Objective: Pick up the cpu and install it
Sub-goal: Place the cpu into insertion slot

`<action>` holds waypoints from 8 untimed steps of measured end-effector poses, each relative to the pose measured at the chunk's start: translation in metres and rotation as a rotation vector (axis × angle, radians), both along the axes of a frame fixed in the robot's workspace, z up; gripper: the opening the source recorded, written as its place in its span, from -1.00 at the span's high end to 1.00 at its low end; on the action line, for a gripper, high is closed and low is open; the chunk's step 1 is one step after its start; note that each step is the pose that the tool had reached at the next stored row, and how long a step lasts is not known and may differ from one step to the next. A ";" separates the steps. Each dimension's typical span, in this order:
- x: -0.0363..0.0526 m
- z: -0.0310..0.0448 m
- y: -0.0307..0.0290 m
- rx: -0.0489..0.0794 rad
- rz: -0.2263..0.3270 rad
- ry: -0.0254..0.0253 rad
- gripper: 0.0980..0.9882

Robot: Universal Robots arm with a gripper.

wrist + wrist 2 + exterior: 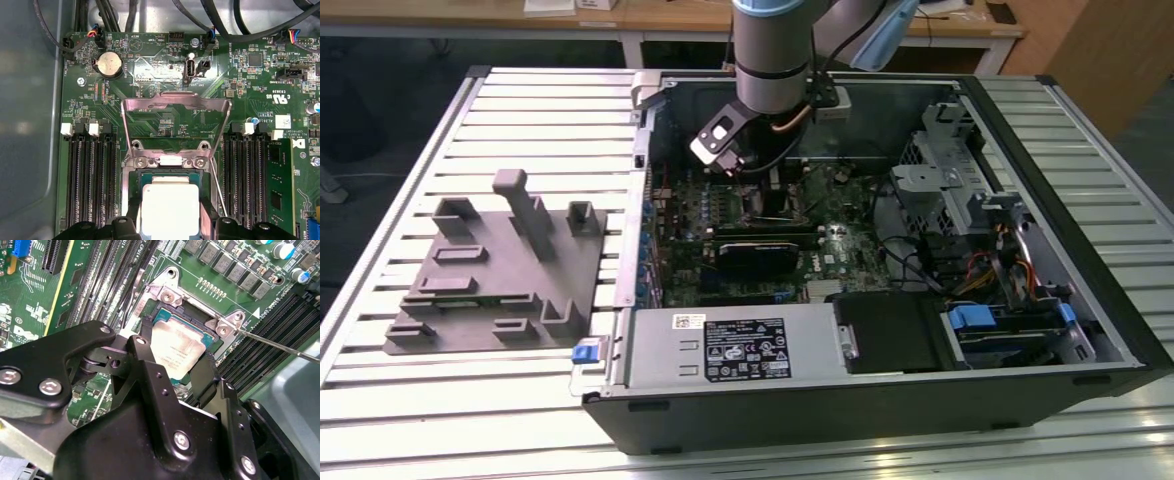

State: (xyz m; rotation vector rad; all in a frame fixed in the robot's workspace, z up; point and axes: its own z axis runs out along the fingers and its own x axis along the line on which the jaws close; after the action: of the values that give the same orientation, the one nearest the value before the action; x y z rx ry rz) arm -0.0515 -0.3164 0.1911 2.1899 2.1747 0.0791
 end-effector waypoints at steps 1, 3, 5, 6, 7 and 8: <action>0.0000 -0.0001 0.0000 0.000 0.000 -0.0001 0.00; 0.0001 -0.0002 0.0001 0.001 0.000 -0.0005 0.00; 0.0002 -0.0005 0.0002 0.001 0.000 -0.0010 -0.02; 0.0002 -0.0005 0.0002 0.001 0.000 -0.0007 -0.15; 0.0001 -0.0004 0.0001 0.001 0.000 -0.0005 -0.15; 0.0000 -0.0002 0.0000 0.000 0.000 -0.0001 -0.15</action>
State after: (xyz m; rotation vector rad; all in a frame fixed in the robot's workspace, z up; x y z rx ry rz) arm -0.0515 -0.3164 0.1909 2.1898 2.1748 0.0795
